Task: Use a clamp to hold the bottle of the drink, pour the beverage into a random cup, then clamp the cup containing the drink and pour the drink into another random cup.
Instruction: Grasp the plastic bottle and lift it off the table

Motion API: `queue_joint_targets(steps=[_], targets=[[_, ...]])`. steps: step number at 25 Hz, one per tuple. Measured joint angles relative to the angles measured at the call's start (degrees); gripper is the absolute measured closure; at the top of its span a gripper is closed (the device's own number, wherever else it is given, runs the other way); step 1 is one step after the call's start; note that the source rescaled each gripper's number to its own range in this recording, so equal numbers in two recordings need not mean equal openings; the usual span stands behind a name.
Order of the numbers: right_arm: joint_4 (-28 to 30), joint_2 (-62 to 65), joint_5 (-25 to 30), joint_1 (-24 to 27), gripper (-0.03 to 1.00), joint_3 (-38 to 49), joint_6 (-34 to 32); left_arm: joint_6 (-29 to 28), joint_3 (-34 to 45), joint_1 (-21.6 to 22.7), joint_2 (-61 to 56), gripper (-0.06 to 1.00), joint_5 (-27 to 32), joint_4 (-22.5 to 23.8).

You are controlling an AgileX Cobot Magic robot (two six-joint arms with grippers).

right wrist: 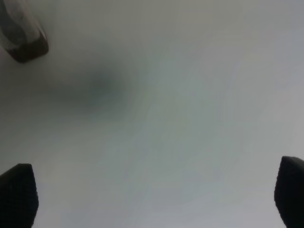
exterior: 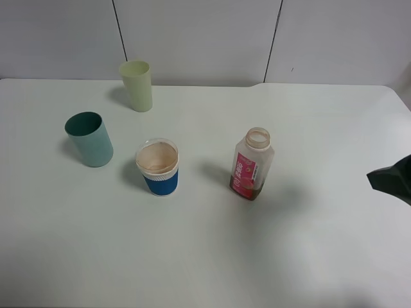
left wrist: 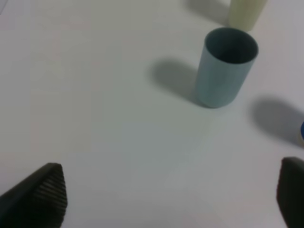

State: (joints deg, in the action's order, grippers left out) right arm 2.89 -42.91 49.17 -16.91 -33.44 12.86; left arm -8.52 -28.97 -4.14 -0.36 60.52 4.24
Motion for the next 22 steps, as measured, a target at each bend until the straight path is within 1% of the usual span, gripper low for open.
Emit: queue_joint_targets(steps=[4,12,15,17,18,22], targets=[[1.1,-2.1,-0.1,0.0,-0.03,0.0,0.9,0.0,0.0,0.0,0.0,0.28,0.0,0.0],[4.2,-6.7,-0.9,0.0,-0.03,0.0,4.7,0.0,0.0,0.0,0.0,0.28,0.0,0.0],[5.0,-7.3,-2.4,-0.3,-0.03,0.0,5.5,0.0,0.0,0.0,0.0,0.28,0.0,0.0],[5.4,-7.4,-4.5,-0.9,-0.03,0.0,5.6,0.0,0.0,0.0,0.0,0.28,0.0,0.0],[5.5,-7.4,-6.3,-1.4,-0.03,0.0,5.7,0.0,0.0,0.0,0.0,0.28,0.0,0.0],[5.7,-7.4,-8.0,-1.5,-0.03,0.0,5.7,0.0,0.0,0.0,0.0,0.28,0.0,0.0]])
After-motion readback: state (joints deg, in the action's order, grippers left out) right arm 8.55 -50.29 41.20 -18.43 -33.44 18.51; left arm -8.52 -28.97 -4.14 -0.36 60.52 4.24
